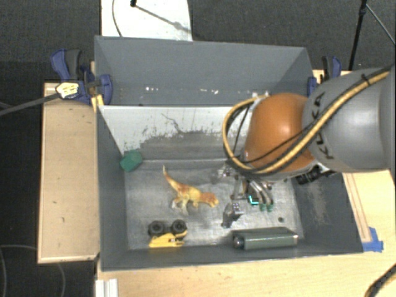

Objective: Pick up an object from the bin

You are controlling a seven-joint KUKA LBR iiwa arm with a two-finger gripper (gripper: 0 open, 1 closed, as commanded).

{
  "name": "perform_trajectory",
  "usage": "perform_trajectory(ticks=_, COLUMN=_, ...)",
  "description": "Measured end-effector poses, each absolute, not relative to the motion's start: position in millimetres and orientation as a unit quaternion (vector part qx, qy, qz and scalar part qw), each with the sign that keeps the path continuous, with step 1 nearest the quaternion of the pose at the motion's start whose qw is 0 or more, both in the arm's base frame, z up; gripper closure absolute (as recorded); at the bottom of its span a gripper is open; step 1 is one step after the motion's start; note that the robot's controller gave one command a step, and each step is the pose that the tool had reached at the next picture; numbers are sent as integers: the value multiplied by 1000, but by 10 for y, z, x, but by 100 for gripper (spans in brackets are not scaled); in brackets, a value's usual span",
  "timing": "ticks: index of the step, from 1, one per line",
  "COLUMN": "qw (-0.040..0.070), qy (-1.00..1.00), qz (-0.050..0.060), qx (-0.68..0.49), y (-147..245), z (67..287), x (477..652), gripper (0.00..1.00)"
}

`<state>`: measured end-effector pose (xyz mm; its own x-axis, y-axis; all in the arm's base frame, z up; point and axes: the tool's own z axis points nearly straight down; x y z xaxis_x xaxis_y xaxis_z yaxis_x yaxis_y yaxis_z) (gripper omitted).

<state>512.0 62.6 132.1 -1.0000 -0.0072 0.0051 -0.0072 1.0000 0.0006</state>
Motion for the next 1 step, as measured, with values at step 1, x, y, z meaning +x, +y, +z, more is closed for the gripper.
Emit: perform_trajectory(ticks=1, qw=-1, qy=-1000, qz=-1, qx=3, y=623, z=1355, x=5140, gripper=0)
